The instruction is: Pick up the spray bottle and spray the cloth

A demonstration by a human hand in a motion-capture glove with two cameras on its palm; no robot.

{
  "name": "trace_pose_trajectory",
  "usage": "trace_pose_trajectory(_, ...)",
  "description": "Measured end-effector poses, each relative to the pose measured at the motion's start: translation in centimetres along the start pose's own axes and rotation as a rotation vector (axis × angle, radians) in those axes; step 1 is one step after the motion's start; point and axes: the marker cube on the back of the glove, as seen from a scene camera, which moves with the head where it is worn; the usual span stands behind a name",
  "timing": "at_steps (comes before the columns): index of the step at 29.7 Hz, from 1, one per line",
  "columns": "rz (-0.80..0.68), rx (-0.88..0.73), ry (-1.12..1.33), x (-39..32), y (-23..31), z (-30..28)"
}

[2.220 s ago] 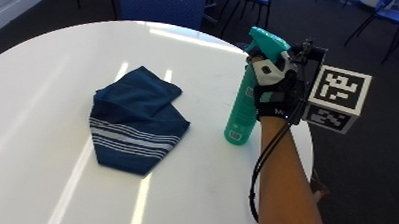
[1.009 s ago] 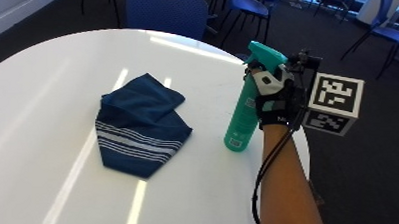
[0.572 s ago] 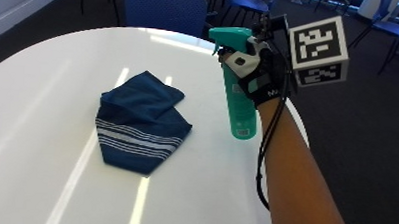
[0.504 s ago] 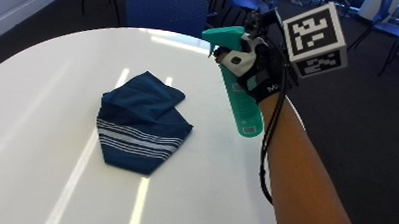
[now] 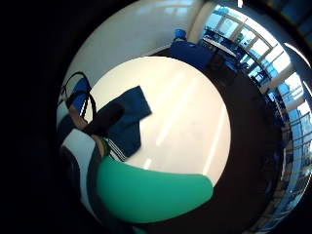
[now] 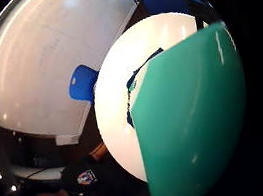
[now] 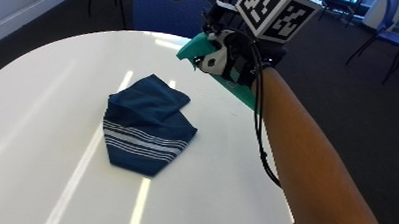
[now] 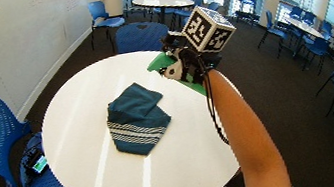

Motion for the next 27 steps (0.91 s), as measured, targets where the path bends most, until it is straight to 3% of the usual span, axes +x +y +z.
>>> trace_pose_trajectory(14, 0.014, -0.163, 0.232, -0.7, -0.9, 2.6)
trace_pose_trajectory(27, 0.147, -0.432, 0.553, 2.0, -1.4, 6.2)
